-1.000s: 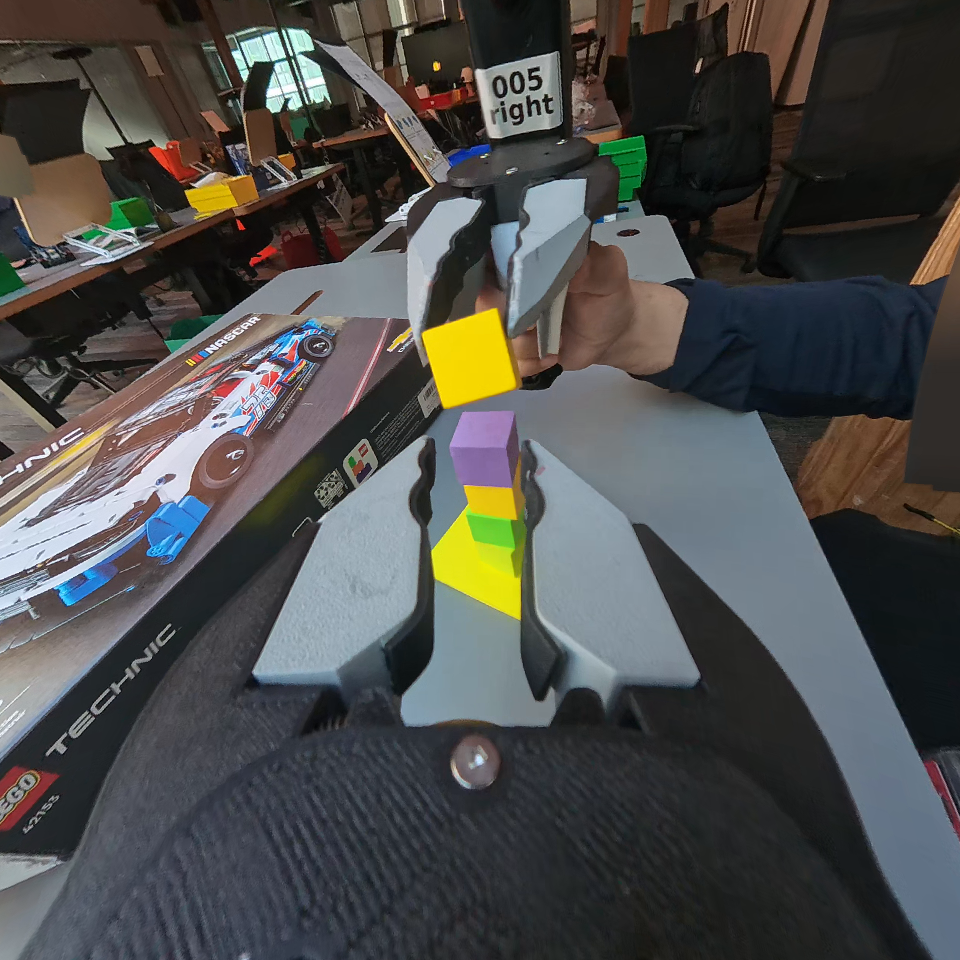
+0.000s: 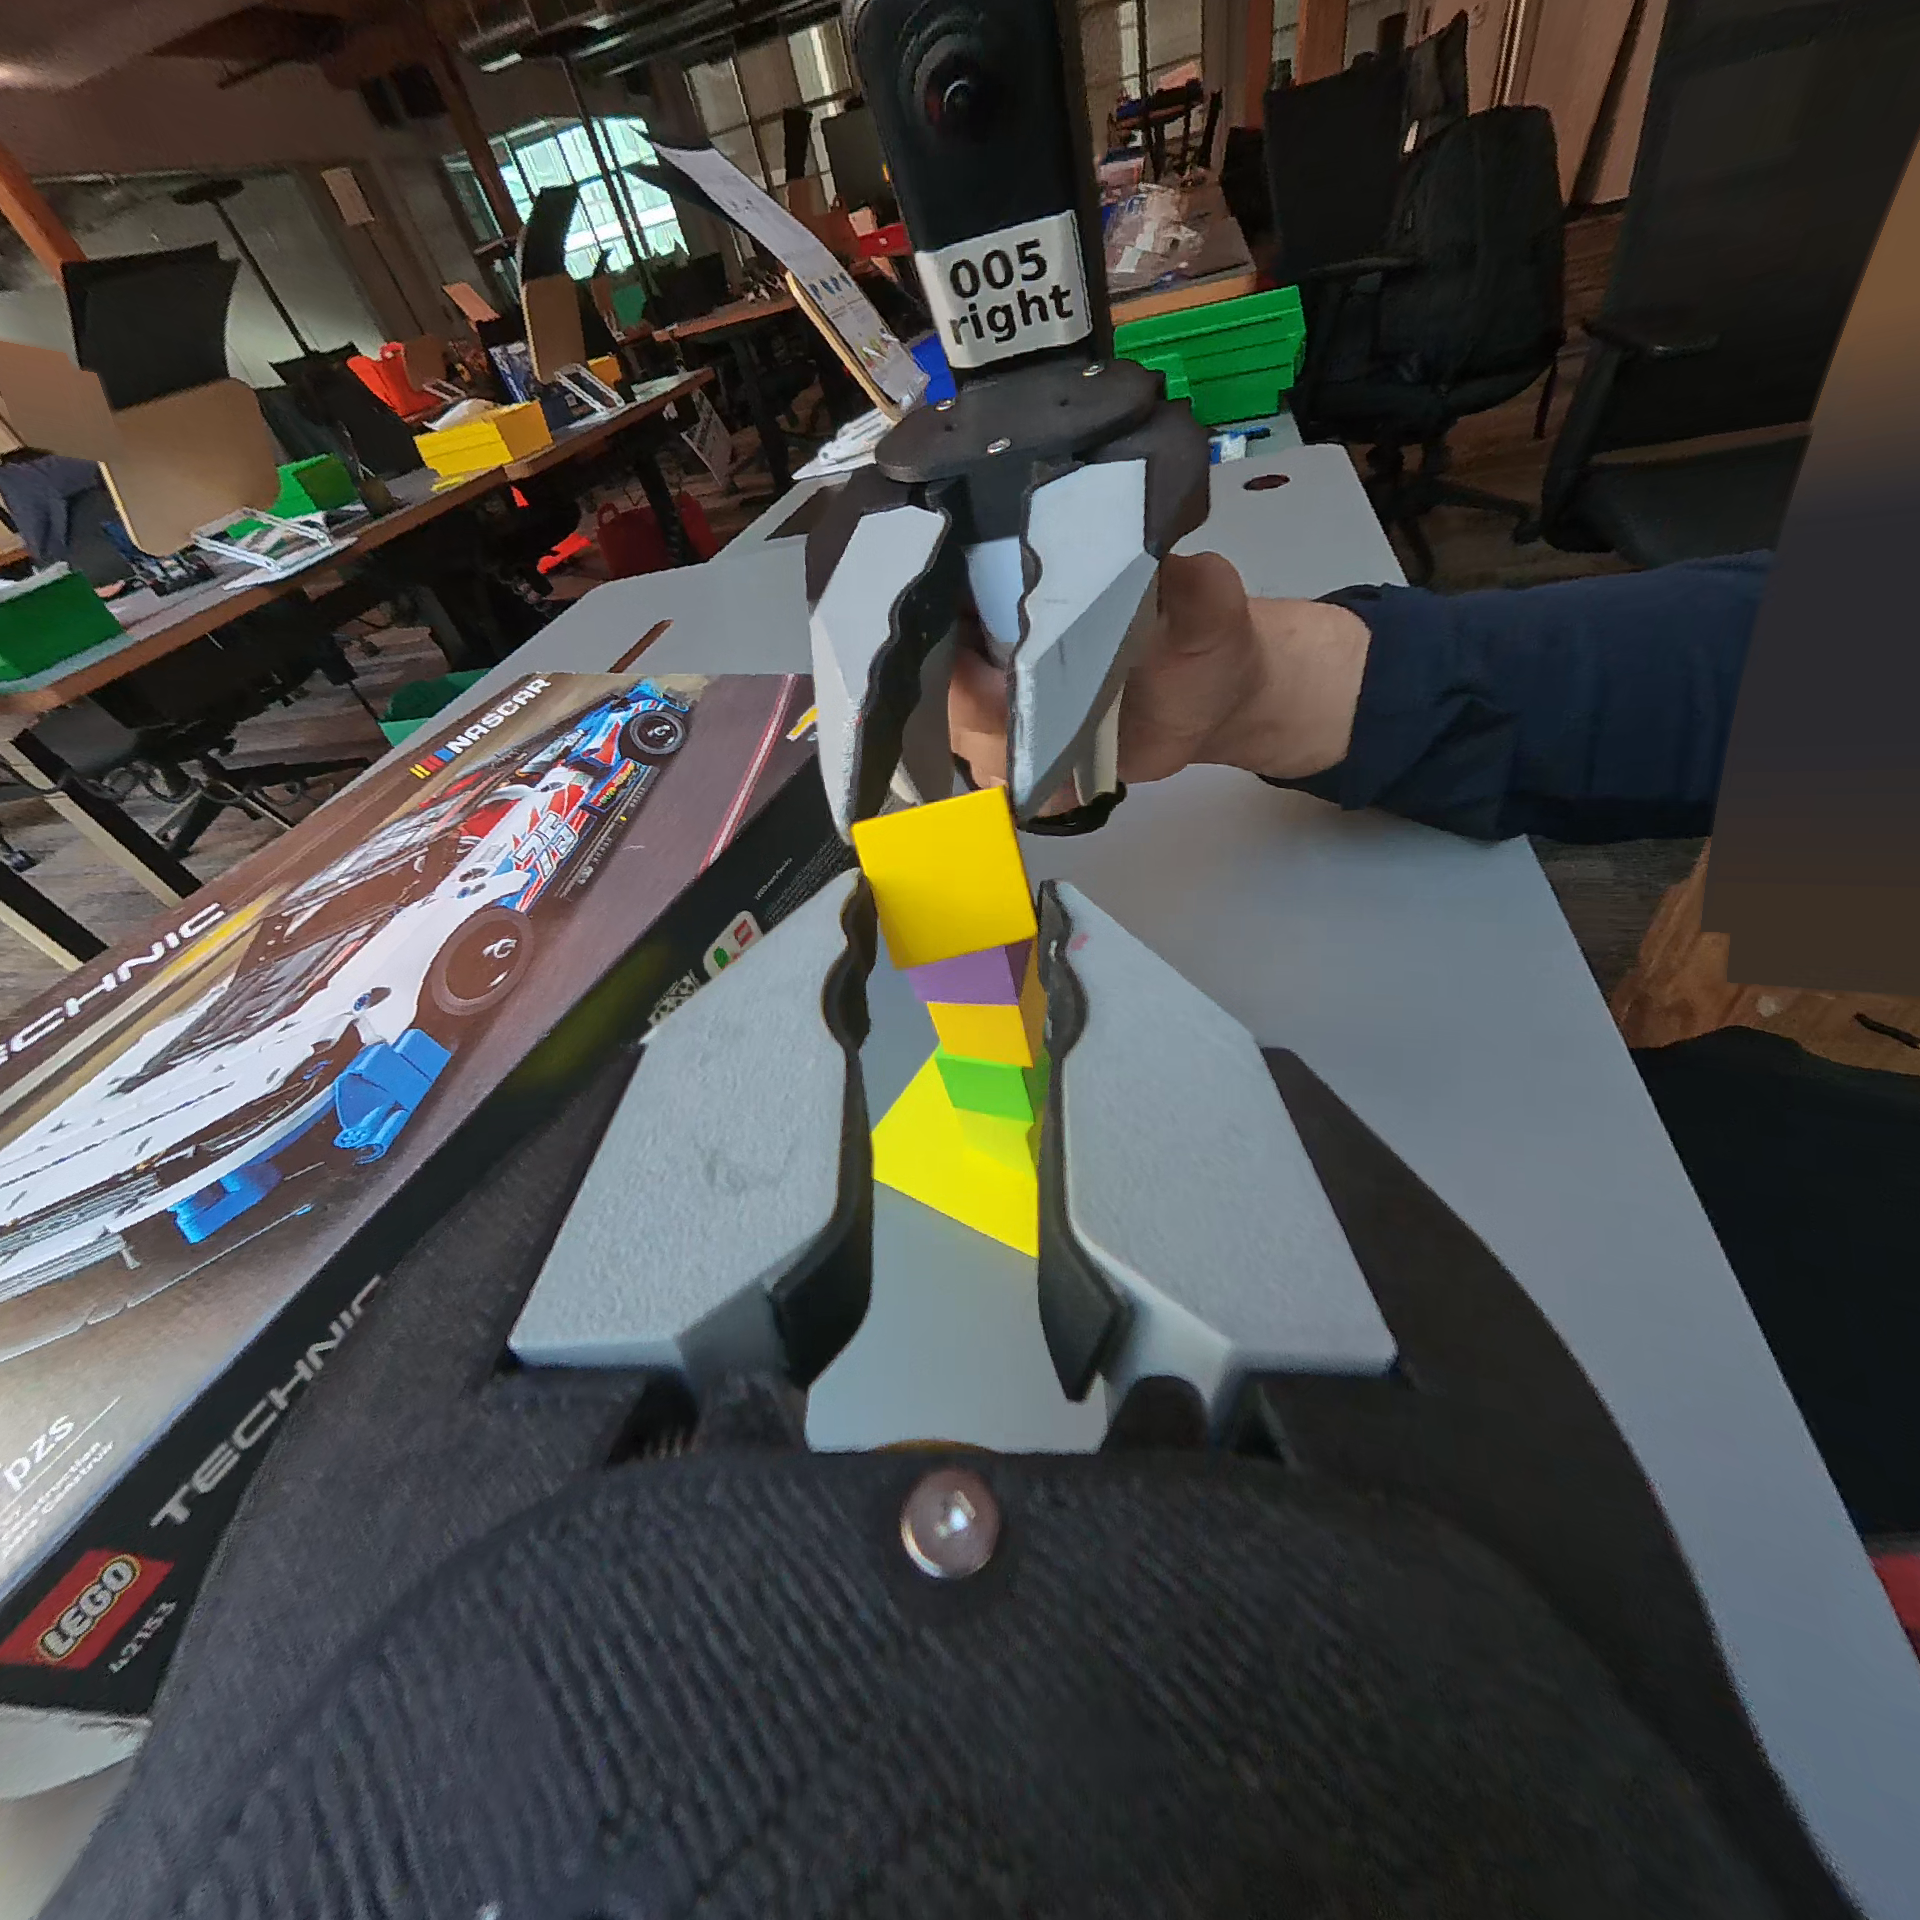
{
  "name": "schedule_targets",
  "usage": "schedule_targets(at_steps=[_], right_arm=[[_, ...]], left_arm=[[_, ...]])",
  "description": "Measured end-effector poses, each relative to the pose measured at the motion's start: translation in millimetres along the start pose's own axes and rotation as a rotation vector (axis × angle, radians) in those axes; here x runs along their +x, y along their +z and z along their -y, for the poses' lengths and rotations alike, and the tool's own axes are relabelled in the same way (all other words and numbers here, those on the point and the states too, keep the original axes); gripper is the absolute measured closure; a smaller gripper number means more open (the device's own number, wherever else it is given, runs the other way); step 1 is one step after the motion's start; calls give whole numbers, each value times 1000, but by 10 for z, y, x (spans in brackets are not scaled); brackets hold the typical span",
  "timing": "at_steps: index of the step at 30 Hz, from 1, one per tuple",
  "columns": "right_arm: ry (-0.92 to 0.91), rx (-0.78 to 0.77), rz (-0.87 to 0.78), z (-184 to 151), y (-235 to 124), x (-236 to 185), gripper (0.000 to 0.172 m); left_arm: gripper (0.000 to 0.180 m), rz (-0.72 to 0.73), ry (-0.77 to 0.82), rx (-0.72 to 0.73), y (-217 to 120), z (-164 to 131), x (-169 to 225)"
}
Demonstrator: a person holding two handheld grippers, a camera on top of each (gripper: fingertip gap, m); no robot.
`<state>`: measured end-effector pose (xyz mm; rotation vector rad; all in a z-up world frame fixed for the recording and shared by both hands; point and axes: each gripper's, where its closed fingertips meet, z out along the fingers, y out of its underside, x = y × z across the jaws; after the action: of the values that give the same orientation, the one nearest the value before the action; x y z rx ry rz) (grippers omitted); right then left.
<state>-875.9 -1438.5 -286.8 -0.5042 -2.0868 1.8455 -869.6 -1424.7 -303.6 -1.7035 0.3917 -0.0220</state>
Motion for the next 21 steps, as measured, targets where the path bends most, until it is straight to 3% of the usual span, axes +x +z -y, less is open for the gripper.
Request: schedule_targets(at_steps=[10, 21], right_arm=[[86, 90, 20, 109, -92, 67, 145], [35, 34, 28, 42, -2, -13, 145]], left_arm=[[152, 38, -20, 45, -48, 66, -94], [151, 23, 14, 60, -31, 90, -24]])
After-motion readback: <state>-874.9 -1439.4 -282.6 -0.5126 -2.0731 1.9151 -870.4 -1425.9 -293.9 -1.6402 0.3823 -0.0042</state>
